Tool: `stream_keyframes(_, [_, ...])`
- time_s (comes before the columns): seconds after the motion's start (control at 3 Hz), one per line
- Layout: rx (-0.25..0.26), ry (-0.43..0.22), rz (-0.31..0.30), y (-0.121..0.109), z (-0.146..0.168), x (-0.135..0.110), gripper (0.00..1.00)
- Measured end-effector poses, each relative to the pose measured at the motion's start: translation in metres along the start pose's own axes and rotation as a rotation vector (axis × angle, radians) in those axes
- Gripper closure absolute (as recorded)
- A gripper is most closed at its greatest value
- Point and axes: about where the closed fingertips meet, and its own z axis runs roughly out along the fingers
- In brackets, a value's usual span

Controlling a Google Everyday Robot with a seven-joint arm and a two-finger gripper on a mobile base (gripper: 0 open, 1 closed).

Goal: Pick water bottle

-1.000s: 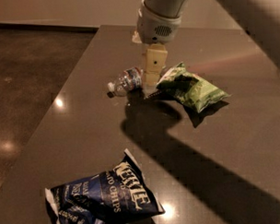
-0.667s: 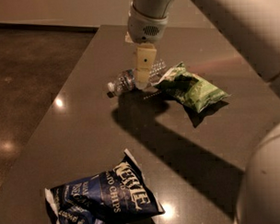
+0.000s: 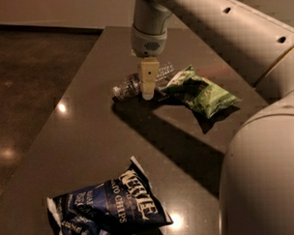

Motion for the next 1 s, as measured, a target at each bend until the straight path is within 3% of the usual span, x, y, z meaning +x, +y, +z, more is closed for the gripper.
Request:
stream_keyframes(0.33, [-0.016,0.044,-0.017,0.002,0.016,0.008,0.15])
stream_keyframes(1.0, [-0.045,0.081,-0.053,0.002,0.027,0.010,0.61])
